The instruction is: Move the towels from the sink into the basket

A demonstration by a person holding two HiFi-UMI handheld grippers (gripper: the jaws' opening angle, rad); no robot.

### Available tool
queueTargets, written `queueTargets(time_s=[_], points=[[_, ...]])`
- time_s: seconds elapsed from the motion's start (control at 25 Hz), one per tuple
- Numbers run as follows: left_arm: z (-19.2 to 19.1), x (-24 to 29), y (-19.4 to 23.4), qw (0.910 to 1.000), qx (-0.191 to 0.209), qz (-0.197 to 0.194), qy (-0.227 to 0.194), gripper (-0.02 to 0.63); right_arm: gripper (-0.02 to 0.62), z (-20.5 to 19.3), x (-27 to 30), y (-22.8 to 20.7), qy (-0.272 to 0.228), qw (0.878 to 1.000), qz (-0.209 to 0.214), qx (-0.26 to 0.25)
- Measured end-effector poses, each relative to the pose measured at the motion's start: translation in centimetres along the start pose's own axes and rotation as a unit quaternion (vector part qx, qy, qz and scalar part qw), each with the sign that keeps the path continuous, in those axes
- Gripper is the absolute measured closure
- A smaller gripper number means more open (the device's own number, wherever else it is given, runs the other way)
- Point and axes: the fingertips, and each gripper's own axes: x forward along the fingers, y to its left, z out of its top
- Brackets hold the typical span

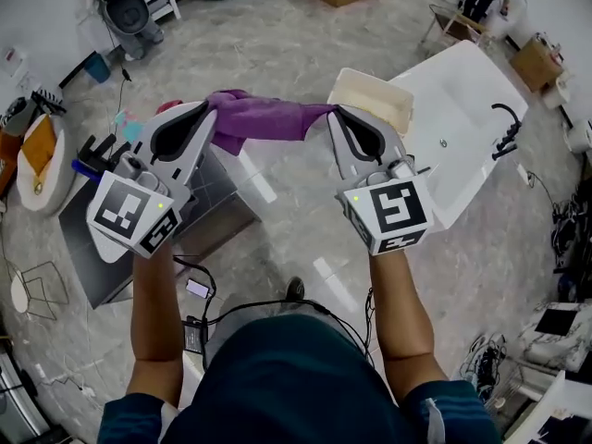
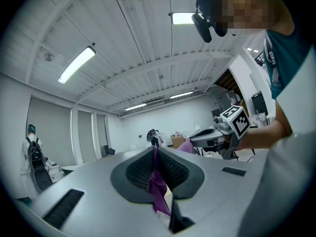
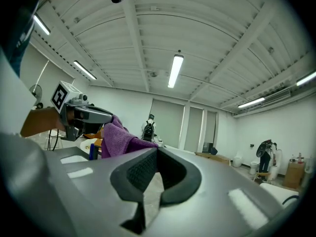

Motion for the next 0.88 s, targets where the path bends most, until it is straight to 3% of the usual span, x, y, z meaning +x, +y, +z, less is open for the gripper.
queueTargets(time_s=[0.32,0.56,0.88], points=[[1.4,9.4,-2.7,0.9970,0.011,-0.075,-0.018,0.581,0.583,-1.2,-2.9,-8.6,0.015,0.997,-0.078,-0.003],[2.3,16.8,-4.3,0.9897,0.006,-0.137,-0.040,0.581,0.583,-2.1,-4.4,-14.9,0.041,0.989,-0.140,-0.012],[2.1,23.7,-3.6,0.9825,0.024,-0.179,-0.045,0.581,0.583,-3.6,-3.0,-21.0,0.059,0.979,-0.193,-0.012]])
